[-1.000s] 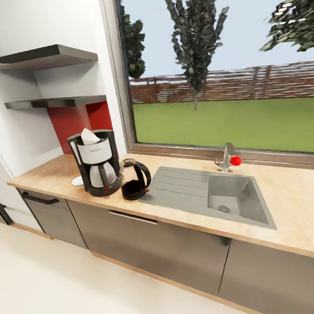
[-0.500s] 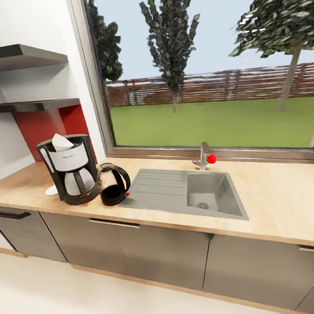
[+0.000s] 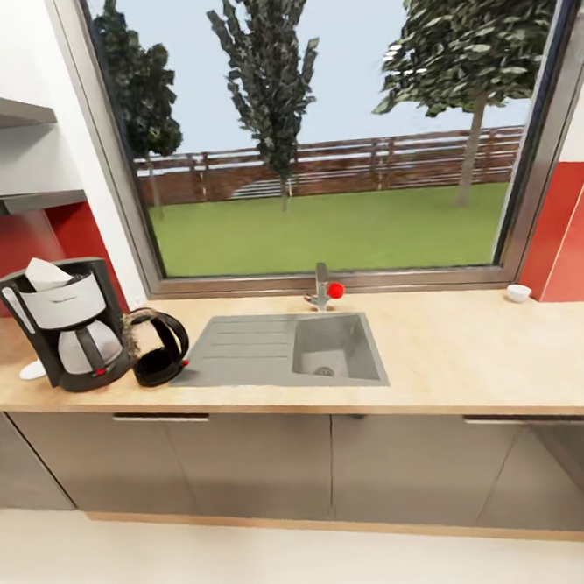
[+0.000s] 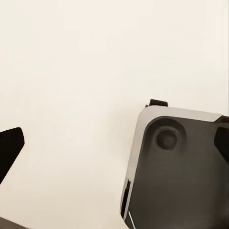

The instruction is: Set up a coffee station on the kitchen countertop: keep the coffee maker on the countertop, move the bottle of coffee from the kitchen shelf to the counter next to the coffee maker, place a paper coffee filter on top of the coffee maker, put the saucer next to the coffee maker with the coffee cup on the saucer, and place the electric kettle next to the coffee maker.

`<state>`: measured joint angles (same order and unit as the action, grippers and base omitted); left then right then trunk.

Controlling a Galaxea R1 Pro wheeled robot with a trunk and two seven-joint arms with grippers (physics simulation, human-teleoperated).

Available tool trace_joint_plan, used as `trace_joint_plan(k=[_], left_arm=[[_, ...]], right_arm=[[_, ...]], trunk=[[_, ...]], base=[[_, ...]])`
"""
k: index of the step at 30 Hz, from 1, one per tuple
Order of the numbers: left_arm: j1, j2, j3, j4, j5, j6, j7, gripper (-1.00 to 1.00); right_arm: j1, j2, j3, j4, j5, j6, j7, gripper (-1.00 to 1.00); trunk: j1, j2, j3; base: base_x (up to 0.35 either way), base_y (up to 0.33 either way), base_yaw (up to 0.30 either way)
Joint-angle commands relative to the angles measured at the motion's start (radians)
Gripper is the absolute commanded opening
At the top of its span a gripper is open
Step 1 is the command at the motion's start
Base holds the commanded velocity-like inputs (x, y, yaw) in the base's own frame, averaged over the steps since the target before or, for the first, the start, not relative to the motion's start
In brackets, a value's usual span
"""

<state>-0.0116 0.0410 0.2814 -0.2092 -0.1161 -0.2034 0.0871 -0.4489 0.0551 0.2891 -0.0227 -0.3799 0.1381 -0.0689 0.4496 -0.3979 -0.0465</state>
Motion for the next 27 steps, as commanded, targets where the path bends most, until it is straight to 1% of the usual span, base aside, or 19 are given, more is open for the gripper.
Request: trace_joint_plan(k=[1,5,8,27], left_arm=[[-0.001,0.0,0.005,0.001,-0.01,-0.004,0.003,1.0],[-0.001,0.0,0.006,0.001,-0.01,-0.004,0.004,1.0],[-0.001,0.0,0.007,0.001,-0.01,-0.005,0.004,1.0],[-0.001,0.0,0.007,0.001,-0.01,-0.005,0.005,1.0]], right_arm=[[-0.001,0.0,0.008,-0.003,-0.008,0.006,-0.005,1.0],[-0.001,0.0,0.008,-0.003,-0.008,0.006,-0.005,1.0],[-0.001,-0.002,0.008,-0.003,-0.008,0.007,-0.004,1.0],[0.003,-0.004,0.012,-0.001,0.001,0.003,0.001,1.0]], trunk=[[0.0,-0.002,-0.002],[0.0,-0.002,-0.002],[0.0,-0.002,-0.002],[0.0,-0.002,-0.002]], base=[[-0.048,-0.279,-0.279],[-0.019,-0.291,-0.267],[-0.005,-0.297,-0.118],[0.0,-0.299,-0.008]])
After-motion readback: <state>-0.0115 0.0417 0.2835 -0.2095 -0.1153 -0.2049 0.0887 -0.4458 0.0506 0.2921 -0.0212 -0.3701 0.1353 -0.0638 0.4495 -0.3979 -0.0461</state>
